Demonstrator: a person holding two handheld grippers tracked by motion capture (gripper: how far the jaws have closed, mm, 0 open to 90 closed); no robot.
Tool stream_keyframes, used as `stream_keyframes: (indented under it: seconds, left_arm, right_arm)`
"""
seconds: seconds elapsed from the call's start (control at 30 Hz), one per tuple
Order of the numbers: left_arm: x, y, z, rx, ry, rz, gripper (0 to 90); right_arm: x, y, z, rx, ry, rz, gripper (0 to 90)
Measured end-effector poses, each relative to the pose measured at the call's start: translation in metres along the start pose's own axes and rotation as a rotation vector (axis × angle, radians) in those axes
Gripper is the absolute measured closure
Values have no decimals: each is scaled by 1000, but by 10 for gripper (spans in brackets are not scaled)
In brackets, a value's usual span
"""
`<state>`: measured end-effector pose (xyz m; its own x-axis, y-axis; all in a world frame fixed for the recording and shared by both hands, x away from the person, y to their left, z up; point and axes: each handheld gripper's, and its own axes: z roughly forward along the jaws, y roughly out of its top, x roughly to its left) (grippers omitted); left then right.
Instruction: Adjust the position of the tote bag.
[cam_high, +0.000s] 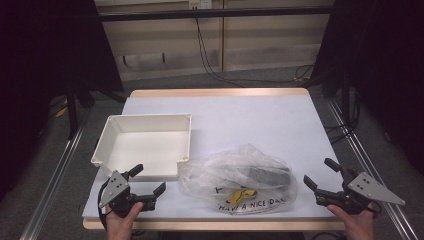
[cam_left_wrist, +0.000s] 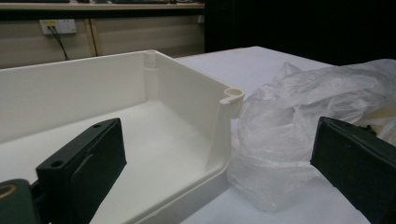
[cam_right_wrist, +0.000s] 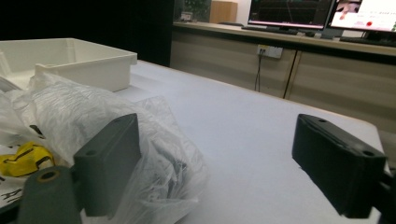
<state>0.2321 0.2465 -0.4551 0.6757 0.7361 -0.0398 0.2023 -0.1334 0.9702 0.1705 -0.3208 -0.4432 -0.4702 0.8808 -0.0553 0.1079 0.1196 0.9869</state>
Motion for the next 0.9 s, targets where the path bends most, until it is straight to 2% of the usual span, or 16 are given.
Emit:
stream_keyframes:
  seconds: [0.13,0.2,0.23,0.27,0.43,0.53,0.63,0.67,0.7,0.73,0.9]
  left_arm:
    - [1,0,1,14,-1,-3,30]
    - [2,0,4,35,-47,-23,46]
    - [2,0,5,51,-49,-24,53]
    - [1,0,6,70,-59,-14,54]
    - [-3,2,8,76,-96,16,54]
    - [-3,2,9,78,-105,11,54]
    - [-1,2,8,82,-87,18,54]
    - [-1,2,8,82,-87,18,53]
    - [-1,1,8,84,-85,18,54]
    - [-1,1,8,87,-85,15,54]
    - [-1,1,9,90,-102,16,61]
  right_arm:
    - [-1,2,0,19,21,30,200]
    - [0,4,0,23,19,32,221]
    - [0,4,1,23,23,28,226]
    - [1,3,1,31,27,31,239]
    - [4,2,8,63,50,30,279]
    - [9,5,12,75,88,28,327]
    - [10,7,16,103,139,45,415]
    - [10,7,16,103,139,45,415]
    - [12,9,19,109,187,73,466]
    - [14,10,20,115,203,75,481]
    - [26,17,36,165,288,43,539]
